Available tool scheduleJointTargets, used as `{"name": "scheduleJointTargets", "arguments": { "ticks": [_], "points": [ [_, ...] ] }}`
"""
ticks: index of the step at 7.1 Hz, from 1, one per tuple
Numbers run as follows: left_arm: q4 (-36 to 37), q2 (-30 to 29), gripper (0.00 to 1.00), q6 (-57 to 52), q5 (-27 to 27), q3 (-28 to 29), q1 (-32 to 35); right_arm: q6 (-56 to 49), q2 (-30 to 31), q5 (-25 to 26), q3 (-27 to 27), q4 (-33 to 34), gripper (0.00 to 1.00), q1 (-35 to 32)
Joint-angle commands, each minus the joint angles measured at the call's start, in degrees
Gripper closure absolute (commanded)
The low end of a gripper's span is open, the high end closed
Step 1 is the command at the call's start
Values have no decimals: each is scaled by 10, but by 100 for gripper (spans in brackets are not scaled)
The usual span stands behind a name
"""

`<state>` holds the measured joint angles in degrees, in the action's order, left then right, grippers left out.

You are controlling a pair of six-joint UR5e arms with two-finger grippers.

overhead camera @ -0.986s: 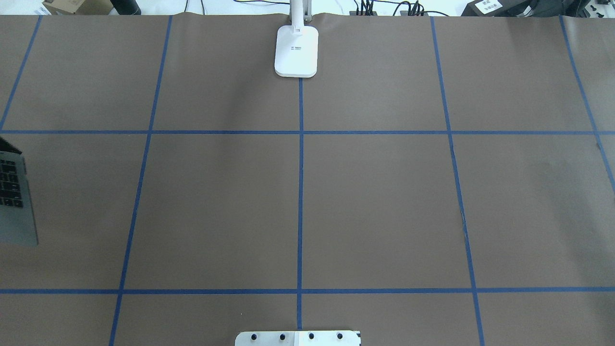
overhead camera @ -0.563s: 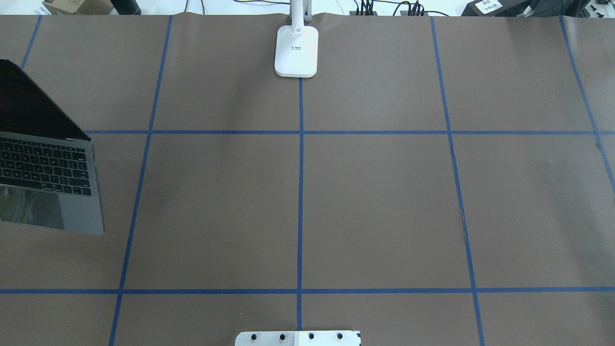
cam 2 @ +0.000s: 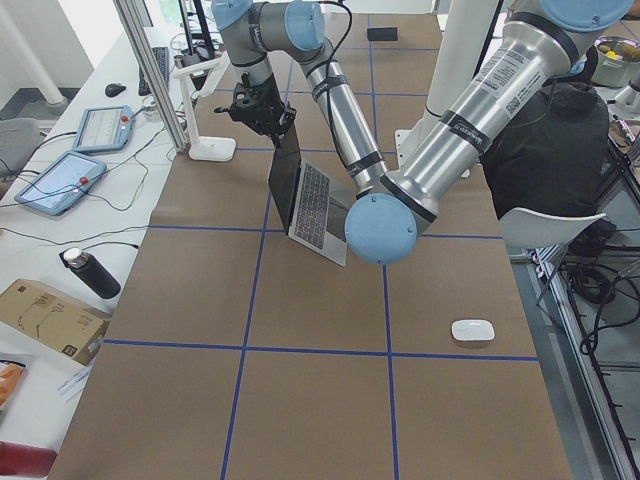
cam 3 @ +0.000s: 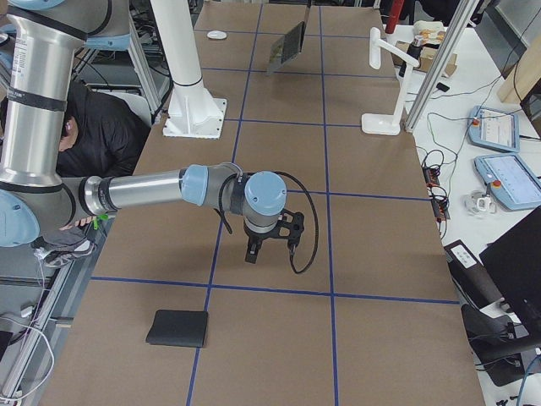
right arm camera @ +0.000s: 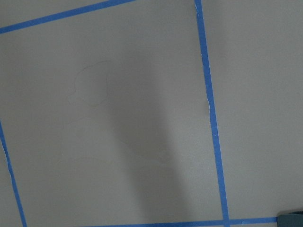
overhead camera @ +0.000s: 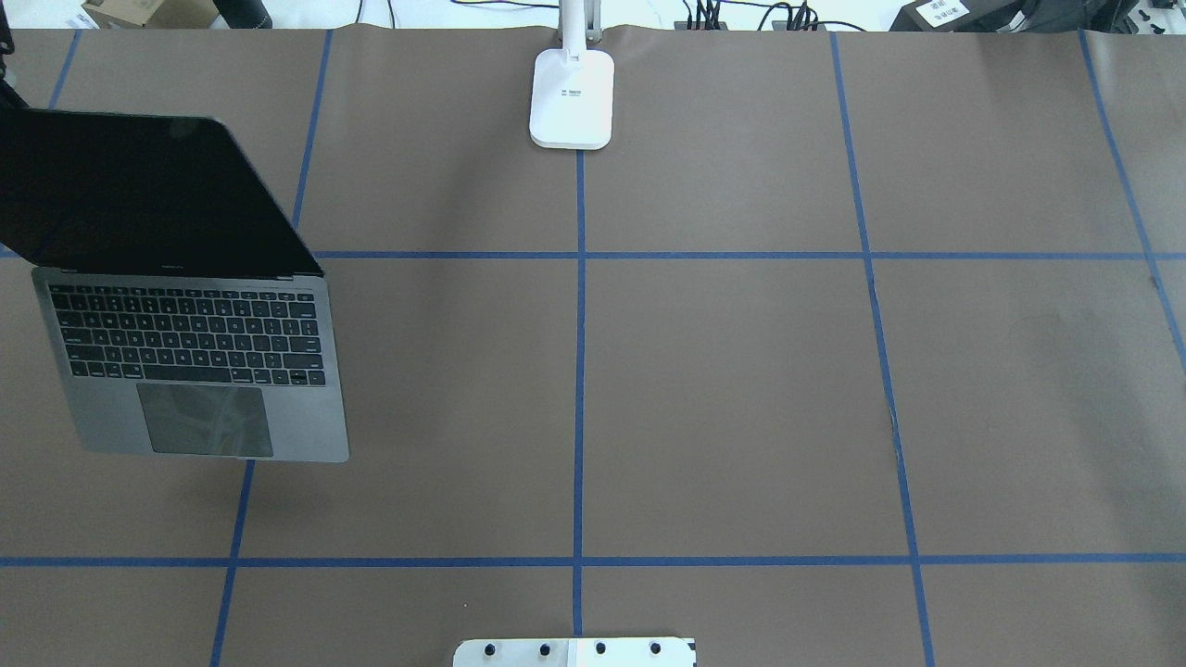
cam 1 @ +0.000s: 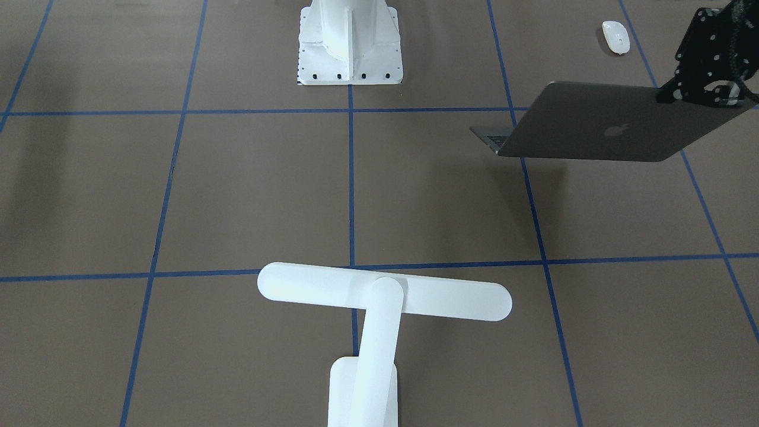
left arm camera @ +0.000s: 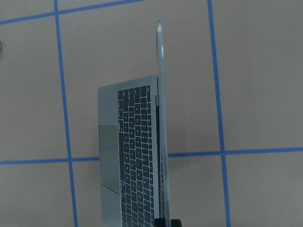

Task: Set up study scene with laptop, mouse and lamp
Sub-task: 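Lower the silver laptop onto the table near the left gripper's side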

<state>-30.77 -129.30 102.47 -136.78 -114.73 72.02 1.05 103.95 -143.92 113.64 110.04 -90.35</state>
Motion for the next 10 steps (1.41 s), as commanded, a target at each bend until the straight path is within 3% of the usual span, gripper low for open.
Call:
{"name": "scheduleJointTargets", "arguments": {
  "ticks": [1,3,5,8,10],
  "points": [
    [-1,-27,100,74,-2,2,-55,0,-1,0,1,0,0,0],
    [-1,-53,100,135,-3,3,-93,0,-1,0,1,0,0,0],
    [-1,-62,100,145,-39,5,-118,0,0,0,1,0,0,0],
    [-7,-65,100,176,-38,12,-177,0,1,0,3,-1,0,0],
    [-39,-66,100,208,-37,26,-182,0,1,0,0,-1,0,0]
  ]
}}
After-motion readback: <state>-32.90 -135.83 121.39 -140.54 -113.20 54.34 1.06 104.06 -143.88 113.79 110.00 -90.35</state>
